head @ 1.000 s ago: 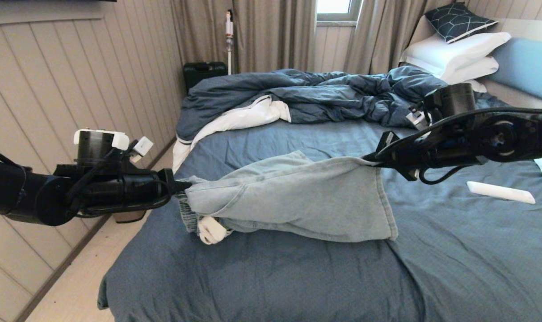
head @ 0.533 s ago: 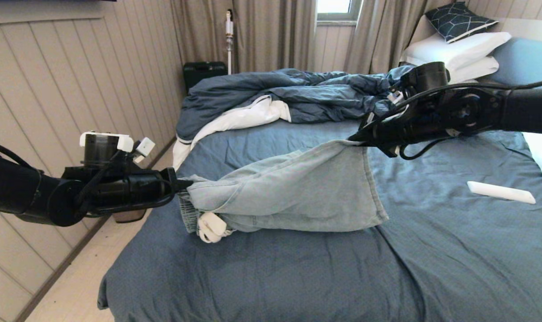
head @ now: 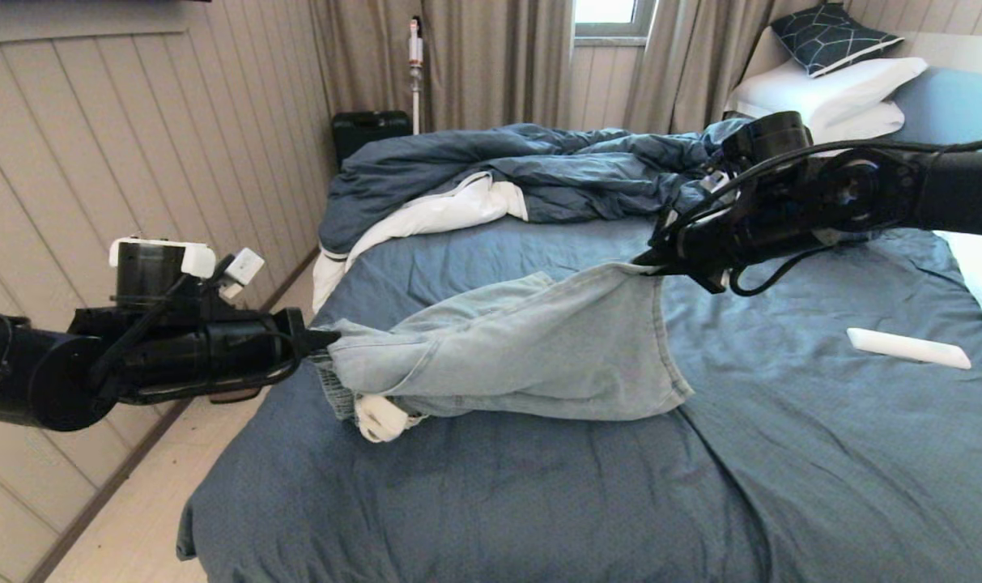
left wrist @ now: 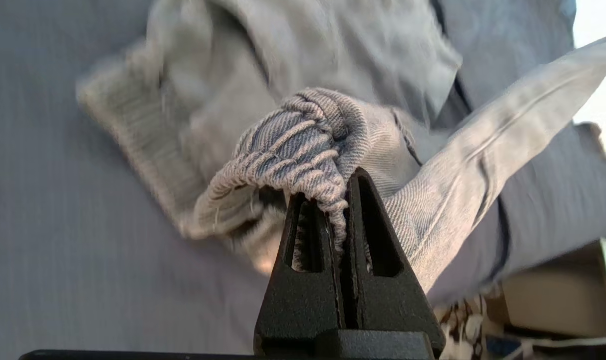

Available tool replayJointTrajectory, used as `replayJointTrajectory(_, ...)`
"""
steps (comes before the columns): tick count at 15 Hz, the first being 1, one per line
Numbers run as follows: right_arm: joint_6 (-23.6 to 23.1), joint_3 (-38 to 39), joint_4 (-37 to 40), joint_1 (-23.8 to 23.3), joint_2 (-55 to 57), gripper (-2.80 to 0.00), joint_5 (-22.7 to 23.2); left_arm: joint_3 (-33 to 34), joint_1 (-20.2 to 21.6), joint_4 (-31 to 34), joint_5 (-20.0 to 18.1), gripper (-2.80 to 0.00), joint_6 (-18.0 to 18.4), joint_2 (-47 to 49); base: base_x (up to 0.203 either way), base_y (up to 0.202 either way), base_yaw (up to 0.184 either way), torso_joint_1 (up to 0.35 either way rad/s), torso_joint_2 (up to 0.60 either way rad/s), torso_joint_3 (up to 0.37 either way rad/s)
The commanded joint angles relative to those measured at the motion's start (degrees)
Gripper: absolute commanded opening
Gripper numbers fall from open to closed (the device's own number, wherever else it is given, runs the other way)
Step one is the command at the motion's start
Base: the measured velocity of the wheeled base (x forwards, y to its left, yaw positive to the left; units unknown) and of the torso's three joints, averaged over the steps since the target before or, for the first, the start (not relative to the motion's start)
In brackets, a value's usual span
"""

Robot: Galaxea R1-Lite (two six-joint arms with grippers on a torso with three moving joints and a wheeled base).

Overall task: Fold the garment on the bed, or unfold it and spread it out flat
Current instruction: Fold the blue shorts

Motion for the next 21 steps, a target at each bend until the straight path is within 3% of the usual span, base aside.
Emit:
replayJointTrajectory(1,0.33,5.51,0.26,0.08,-6.61,-2.8,0.23,4.33,-0.68,-0.56,-0.16,-2.8,0.06,-3.5,0.0,0.0,0.0,0.0,0.0,0.0)
replayJointTrajectory(5,0.6,19.09,0.36,-0.03,-17.51,-2.8,0.39,11.21,-1.55,-0.87,-0.58,-2.8,0.11,-8.63,0.0,0.0,0.0,0.0,0.0,0.0)
replayJointTrajectory(9,0.34,30.17,0.69,-0.29,-30.79,-2.8,0.28,18.65,-5.02,-0.87,-0.68,-2.8,-0.13,-13.52,0.0,0.0,0.0,0.0,0.0,0.0)
replayJointTrajectory(13,0.27,39.37,5.25,-0.43,-41.7,-2.8,0.25,23.62,-6.38,-0.94,-0.6,-2.8,-0.06,-16.04,0.0,0.0,0.0,0.0,0.0,0.0)
replayJointTrajectory(21,0.11,48.7,10.71,0.05,-56.19,-2.8,0.17,28.55,-6.44,-0.57,-0.6,-2.8,0.2,-19.89,0.0,0.0,0.0,0.0,0.0,0.0)
